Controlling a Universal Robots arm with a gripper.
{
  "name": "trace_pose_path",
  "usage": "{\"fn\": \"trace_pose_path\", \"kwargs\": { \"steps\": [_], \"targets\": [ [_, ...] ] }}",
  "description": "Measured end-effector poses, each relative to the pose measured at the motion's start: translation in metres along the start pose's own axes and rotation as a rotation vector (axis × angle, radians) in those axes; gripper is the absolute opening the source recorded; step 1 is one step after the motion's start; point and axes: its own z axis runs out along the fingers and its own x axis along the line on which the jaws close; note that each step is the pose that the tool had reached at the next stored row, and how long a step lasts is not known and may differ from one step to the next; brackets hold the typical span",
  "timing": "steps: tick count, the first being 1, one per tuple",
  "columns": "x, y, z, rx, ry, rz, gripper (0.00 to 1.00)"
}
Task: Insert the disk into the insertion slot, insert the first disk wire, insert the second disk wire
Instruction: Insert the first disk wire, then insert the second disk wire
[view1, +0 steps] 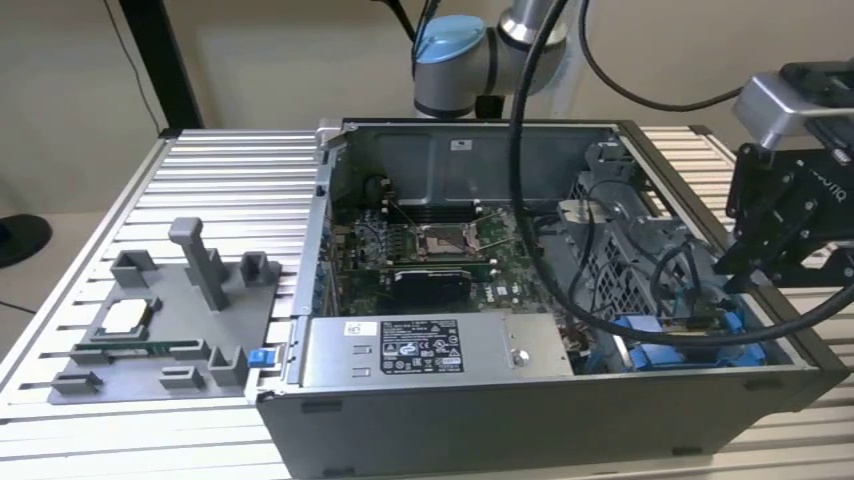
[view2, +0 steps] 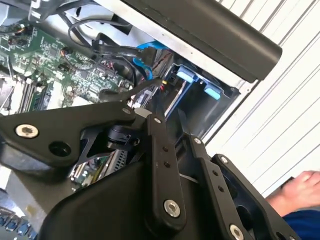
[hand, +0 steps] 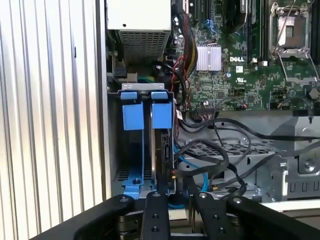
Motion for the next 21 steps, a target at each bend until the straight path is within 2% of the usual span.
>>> {"fn": "trace_pose_path", "kwargs": {
  "steps": [4,6,13,19,20,21],
  "targets": [
    [-0.0011,-0.0164,-0.0001,-0.0038,0.0002,0.001,0.00],
    [-0.0031,-0.0214,0.0001,-0.0047,0.0002,0.001,0.00],
    [-0.0120,-0.0235,0.0015,-0.0059,0.0005,-0.011,0.00],
    [-0.0155,-0.0264,0.0024,-0.0082,0.0007,-0.032,0.00],
    [-0.0159,-0.0274,0.0024,-0.0086,0.0008,-0.036,1.00],
    [-0.0161,-0.0286,0.0024,-0.0090,0.0010,-0.039,1.00]
  ]
}}
